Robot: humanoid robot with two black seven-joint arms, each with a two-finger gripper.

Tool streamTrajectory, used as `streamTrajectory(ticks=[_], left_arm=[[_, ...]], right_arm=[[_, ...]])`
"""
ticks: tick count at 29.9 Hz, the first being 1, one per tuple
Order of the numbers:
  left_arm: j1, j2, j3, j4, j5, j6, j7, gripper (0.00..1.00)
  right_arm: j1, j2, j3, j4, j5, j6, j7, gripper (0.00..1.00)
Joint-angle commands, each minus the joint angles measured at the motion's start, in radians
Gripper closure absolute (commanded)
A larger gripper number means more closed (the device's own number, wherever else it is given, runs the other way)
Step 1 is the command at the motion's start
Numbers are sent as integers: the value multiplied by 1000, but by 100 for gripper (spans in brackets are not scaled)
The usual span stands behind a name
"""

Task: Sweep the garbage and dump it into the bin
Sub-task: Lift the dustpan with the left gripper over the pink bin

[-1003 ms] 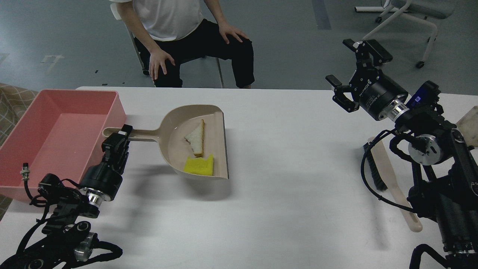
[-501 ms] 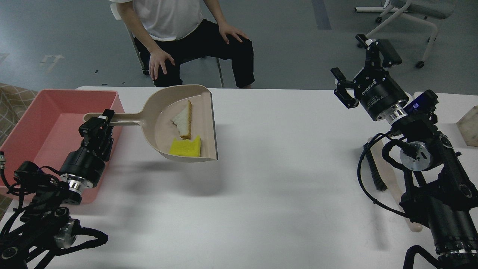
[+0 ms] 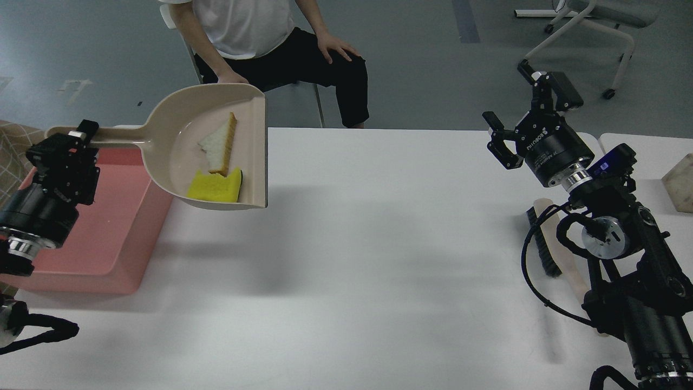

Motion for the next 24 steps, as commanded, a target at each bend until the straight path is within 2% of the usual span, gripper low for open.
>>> streamTrajectory(ticks=[1,3,7,14,17,24], left_arm=[[62,12,-86,10,-14,-90,2,79],[105,16,-150,26,-32,-154,4,79],[124,16,-204,72,-34,-216,4,78],[129,45,-279,277,-31,-364,-1,78],[122,81,-279,340,-33,-392,-3,78],[112,147,-276,420,-23,-401,-3,77]], right_arm=[[-9,-2,0,3,0,0,4,0],[-14,-2,0,4,0,0,5,0],[-21,-2,0,9,0,0,5,0],[-38,-9,5,15,2,0,5,0],[-38,-12,6,15,5,0,5,0],[-38,-11,7,19,5,0,5,0]])
